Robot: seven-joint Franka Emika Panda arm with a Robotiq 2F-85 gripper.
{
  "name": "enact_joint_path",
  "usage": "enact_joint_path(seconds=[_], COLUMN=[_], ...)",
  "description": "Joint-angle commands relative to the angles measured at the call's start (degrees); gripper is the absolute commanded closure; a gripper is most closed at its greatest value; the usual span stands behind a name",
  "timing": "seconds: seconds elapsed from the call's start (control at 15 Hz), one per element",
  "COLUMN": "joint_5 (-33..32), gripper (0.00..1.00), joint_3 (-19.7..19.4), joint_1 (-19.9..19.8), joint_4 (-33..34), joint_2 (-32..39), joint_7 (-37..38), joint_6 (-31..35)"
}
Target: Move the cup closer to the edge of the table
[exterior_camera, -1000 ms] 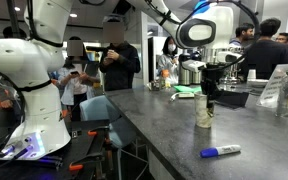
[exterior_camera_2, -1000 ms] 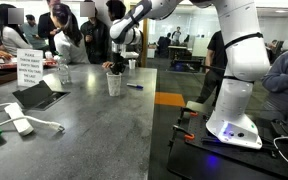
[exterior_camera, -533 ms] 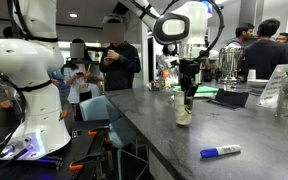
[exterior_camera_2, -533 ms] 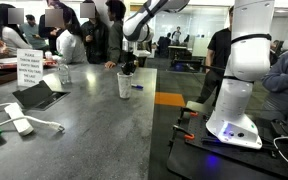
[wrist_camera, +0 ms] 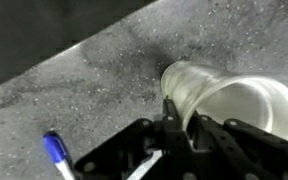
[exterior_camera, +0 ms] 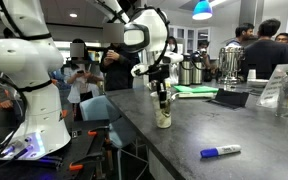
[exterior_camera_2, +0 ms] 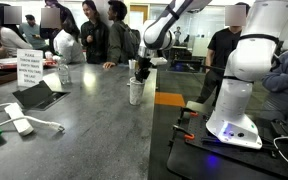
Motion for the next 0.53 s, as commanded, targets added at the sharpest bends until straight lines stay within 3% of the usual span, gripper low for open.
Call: enact_joint_path(seconds=[0.0, 0.47], joint_5=[-2.36, -10.73], gripper=[0.96, 0.96], joint_3=[0.67, 1.79], joint_1=[0.66, 0.47], joint_4=[-2.04, 2.68], joint_2=[-1.84, 1.05], joint_7=[4.86, 14.29], joint_6=[1.18, -6.03])
